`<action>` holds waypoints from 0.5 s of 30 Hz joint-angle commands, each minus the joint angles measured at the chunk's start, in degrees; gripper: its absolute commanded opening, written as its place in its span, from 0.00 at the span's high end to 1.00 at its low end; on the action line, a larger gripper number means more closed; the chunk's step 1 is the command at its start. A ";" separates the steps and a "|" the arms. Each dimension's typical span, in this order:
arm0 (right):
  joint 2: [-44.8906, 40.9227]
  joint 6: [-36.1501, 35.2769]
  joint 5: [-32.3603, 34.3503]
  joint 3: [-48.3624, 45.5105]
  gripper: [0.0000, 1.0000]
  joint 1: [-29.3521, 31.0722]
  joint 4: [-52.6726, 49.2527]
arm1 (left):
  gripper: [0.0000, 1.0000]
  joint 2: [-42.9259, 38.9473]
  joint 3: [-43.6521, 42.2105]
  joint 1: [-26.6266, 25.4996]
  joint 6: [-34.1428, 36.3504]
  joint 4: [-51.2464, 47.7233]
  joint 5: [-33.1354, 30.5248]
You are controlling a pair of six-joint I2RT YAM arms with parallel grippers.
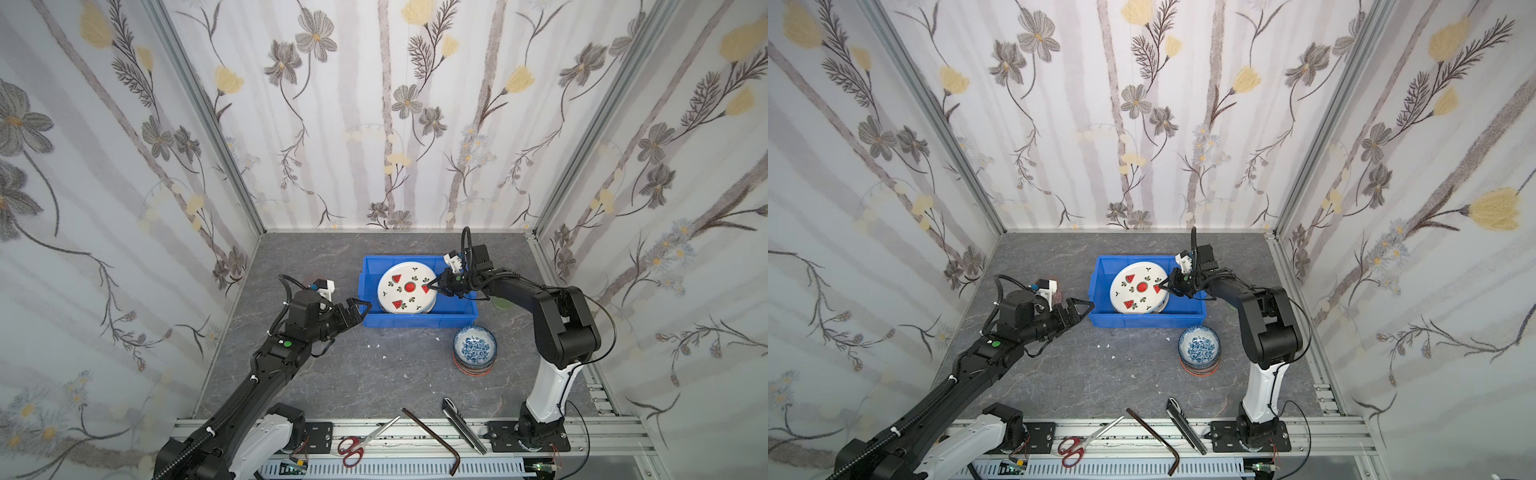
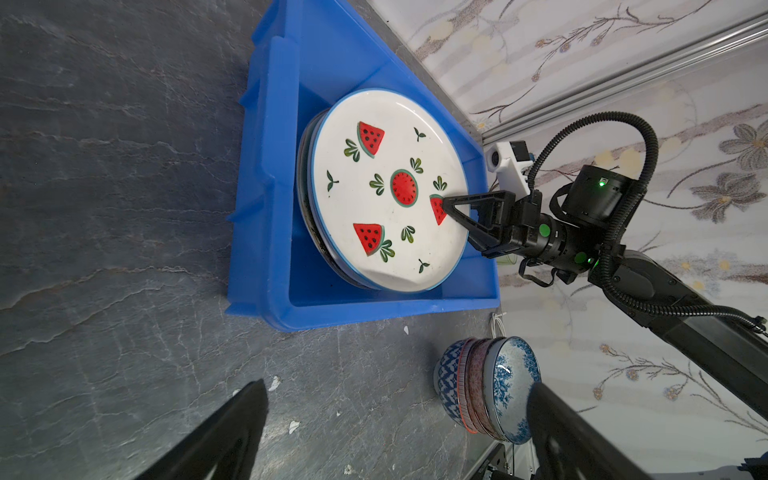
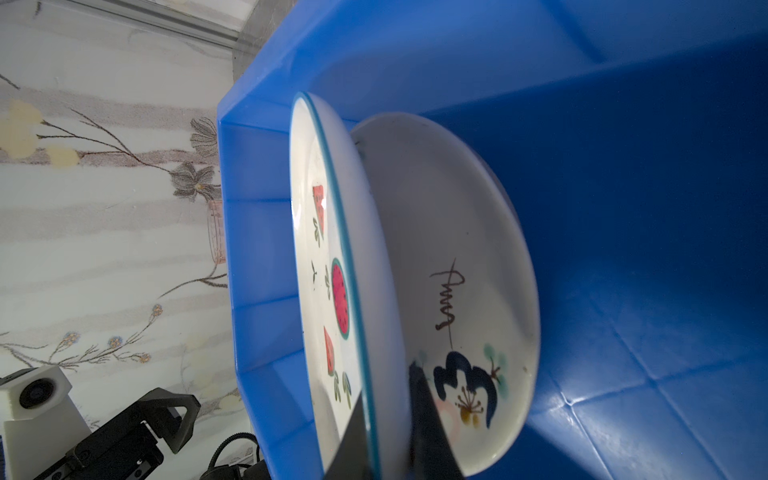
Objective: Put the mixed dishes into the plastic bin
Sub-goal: 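Lower the watermelon plate into the bin against the stacked plates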
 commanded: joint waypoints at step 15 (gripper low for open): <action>0.98 -1.90 1.39 -0.45 0.77 0.14 2.15 | 0.00 -0.32 -0.34 0.12 0.22 0.61 -0.81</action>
